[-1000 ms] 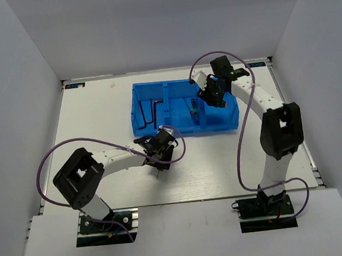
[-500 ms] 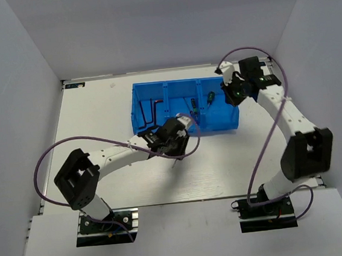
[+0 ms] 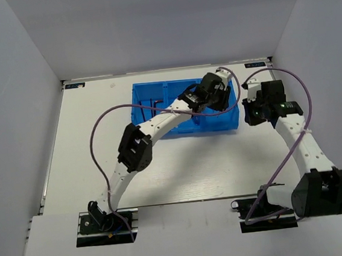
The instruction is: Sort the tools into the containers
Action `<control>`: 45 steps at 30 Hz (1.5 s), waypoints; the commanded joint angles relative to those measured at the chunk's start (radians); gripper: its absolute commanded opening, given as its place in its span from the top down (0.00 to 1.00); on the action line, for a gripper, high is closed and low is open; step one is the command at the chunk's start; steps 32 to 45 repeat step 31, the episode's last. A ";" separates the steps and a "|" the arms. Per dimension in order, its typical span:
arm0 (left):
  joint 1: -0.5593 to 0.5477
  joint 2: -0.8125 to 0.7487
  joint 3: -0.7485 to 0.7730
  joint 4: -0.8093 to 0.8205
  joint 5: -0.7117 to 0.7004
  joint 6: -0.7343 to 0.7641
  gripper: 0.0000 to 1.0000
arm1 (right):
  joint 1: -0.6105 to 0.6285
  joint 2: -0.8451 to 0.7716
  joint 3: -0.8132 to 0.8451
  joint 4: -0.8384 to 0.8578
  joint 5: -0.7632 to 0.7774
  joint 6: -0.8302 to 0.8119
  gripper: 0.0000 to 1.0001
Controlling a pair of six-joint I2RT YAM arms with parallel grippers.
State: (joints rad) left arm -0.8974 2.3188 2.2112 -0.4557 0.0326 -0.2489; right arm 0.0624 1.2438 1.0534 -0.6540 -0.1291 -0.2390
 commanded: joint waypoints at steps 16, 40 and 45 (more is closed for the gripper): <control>-0.009 -0.441 -0.264 0.023 0.011 0.083 0.14 | -0.052 -0.167 -0.223 -0.018 -0.262 0.012 0.10; 0.014 -1.413 -1.479 -0.006 -0.341 -0.302 0.01 | -0.047 -0.224 -0.325 0.048 -0.172 0.185 0.10; 0.014 -1.413 -1.479 -0.006 -0.341 -0.302 0.01 | -0.047 -0.224 -0.325 0.048 -0.172 0.185 0.10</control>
